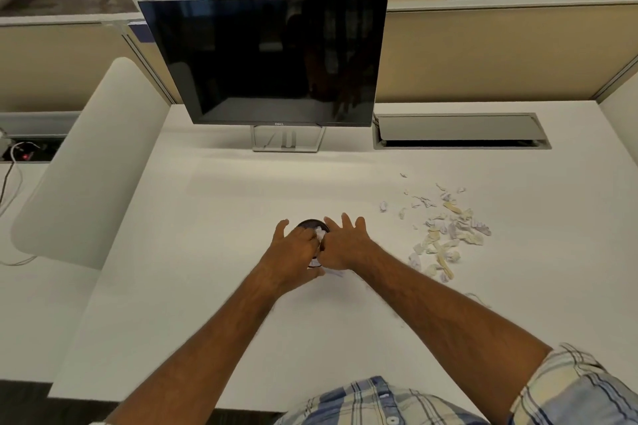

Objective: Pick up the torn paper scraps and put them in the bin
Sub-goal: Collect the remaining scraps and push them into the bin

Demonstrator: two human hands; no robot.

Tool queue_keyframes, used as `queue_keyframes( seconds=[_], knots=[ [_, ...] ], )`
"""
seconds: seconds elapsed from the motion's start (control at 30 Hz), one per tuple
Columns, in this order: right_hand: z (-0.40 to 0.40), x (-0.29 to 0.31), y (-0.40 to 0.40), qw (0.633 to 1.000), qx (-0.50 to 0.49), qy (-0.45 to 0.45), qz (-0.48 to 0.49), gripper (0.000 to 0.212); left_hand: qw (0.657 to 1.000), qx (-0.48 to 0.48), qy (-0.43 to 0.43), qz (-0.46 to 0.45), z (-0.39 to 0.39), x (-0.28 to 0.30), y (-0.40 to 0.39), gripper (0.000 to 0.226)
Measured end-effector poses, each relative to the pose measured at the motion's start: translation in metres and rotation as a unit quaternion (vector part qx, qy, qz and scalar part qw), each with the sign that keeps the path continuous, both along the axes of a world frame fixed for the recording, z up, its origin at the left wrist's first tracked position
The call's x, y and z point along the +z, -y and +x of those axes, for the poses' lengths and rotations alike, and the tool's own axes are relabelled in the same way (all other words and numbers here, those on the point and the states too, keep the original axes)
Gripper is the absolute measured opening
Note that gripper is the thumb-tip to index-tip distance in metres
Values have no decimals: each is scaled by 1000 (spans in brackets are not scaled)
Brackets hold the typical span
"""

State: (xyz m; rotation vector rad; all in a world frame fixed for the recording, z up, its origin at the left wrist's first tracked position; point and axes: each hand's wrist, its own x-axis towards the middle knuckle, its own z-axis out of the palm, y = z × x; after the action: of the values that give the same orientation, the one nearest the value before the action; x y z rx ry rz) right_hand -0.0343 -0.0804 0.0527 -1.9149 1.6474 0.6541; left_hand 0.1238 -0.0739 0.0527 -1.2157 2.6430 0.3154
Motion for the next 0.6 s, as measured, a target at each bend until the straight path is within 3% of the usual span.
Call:
queue_keyframes(
  seconds=[0.13,0.37,0.5,0.6],
  knots=[
    [2,6,2,998,37,-43,11,69,997,-31,62,38,6,-10,3,90],
    [0,-11,-1,995,79,-52,-43,68,988,-8,120,96,-5,-20,17,102],
    [-17,-6,-8,992,32,66,-102,76,980,-13,172,104,-10,-21,21,102],
    [-34,5,-11,955,-101,195,-200,49,980,-32,176,90,-10,-17,23,94]
  ],
)
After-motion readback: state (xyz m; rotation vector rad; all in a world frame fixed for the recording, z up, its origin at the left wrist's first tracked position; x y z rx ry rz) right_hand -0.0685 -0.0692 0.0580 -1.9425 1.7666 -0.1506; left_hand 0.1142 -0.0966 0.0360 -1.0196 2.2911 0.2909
